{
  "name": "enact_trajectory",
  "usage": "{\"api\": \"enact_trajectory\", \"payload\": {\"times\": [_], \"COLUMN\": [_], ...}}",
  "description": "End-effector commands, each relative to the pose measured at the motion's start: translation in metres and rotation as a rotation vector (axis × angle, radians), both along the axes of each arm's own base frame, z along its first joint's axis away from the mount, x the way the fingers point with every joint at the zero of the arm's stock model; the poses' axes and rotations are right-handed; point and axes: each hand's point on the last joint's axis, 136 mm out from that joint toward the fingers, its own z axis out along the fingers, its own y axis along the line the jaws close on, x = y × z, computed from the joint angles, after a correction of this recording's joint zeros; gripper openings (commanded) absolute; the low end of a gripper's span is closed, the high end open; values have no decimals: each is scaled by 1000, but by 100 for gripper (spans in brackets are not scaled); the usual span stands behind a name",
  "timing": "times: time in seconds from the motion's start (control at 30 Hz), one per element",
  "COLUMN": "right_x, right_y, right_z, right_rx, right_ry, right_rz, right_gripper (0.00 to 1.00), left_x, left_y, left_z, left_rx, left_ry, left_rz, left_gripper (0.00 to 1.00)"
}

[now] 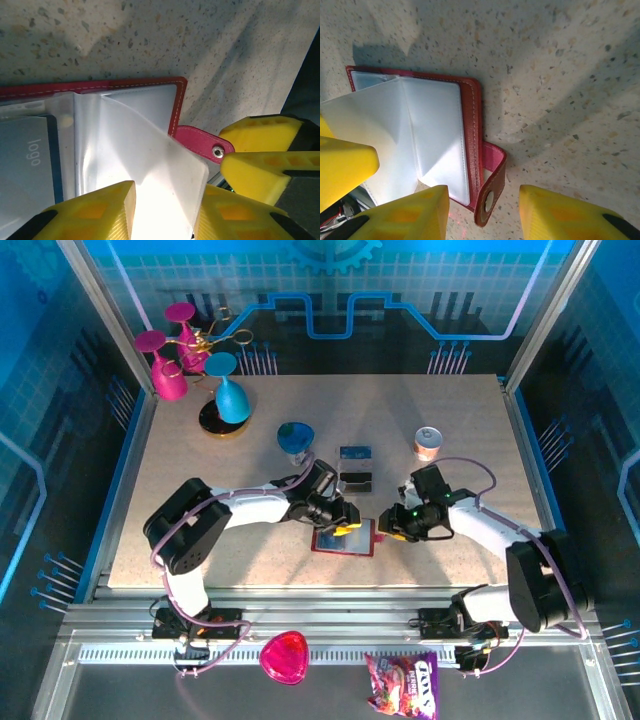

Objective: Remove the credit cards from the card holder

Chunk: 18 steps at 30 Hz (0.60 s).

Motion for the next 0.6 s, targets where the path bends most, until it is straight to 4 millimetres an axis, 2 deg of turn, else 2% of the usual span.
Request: {"api": "enact_trajectory", "payload": {"times": [0.0, 0.37, 0.57], "right_x": [3, 5, 8], "right_y": [8, 13, 19], "right_z": [-3, -16, -20], "right_rx": [67, 89, 116], "right_ry": [12, 26, 29], "right_rz": [-6, -5, 0], "right_gripper": [40, 34, 26], "left_x": [-2, -2, 1], "left_y": [-8, -7, -3], "left_z": [1, -10, -5], "left_rx": [-20, -7, -10], "left_ry": [9, 21, 3], "left_rz": [-29, -20, -2], "left_gripper": [32, 28, 40]}}
